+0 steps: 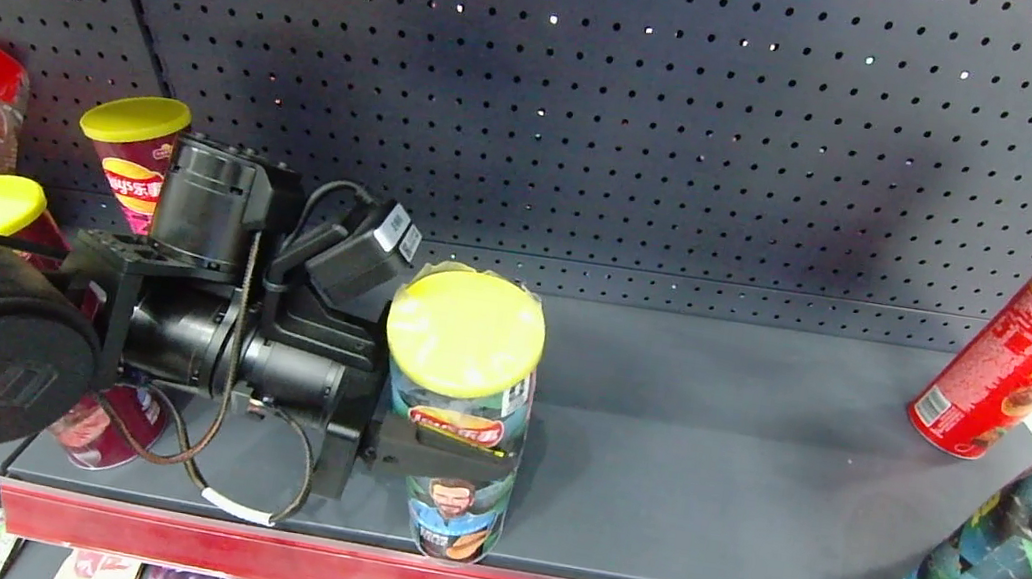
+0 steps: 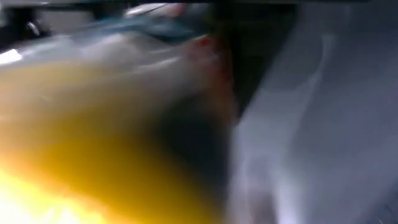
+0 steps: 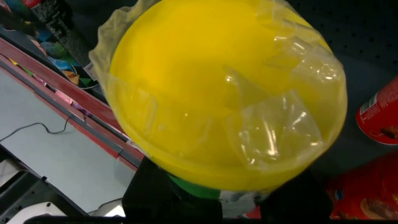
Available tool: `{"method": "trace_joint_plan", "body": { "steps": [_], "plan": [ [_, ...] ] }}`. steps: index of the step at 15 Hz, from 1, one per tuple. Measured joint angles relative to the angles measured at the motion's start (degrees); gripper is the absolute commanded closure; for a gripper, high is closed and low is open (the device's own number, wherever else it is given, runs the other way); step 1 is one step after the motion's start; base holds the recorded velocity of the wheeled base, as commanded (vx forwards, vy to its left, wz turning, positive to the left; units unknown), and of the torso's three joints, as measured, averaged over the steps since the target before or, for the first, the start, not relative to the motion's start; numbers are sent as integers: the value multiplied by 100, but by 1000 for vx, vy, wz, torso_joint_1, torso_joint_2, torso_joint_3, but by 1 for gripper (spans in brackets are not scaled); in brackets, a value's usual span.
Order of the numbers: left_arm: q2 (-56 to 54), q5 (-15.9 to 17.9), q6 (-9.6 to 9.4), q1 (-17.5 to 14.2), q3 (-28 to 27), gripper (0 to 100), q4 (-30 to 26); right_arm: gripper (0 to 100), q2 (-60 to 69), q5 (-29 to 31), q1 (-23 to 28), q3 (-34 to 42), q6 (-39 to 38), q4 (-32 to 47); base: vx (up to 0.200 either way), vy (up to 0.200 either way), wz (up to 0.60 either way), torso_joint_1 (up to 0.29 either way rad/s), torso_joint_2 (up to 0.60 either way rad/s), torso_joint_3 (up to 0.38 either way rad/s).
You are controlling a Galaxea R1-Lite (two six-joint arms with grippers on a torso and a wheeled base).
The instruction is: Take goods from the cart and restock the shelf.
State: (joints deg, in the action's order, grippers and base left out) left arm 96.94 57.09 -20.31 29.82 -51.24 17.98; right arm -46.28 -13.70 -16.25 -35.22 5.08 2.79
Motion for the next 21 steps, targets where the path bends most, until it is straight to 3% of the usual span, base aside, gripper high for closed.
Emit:
{"method": "trace_joint_plan", "body": {
  "steps": [5, 10, 14, 18, 21],
  "plan": [
    [33, -57, -29, -129, 11, 0, 2, 100, -27, 2, 2, -28, 0, 2, 0, 0, 0, 0, 0, 0],
    [-149, -119, -334, -544, 268, 0, 13, 100, -199, -28, -28, -227, 39, 2, 0, 0, 0, 0, 0, 0],
    [-522, -112, -311, -808, 521, 0, 13, 100, -852, -55, -45, -581, 151, -167, 0, 0, 0, 0, 0, 0],
    [-887, -99, -271, -852, 785, 0, 0, 100, -1701, -55, -119, -869, 162, -965, 0, 0, 0, 0, 0, 0],
    [-1147, -119, -267, -855, 955, 0, -2, 100, -2255, -37, -406, -1261, 169, -1069, 0, 0, 0, 0, 0, 0]
  ]
}}
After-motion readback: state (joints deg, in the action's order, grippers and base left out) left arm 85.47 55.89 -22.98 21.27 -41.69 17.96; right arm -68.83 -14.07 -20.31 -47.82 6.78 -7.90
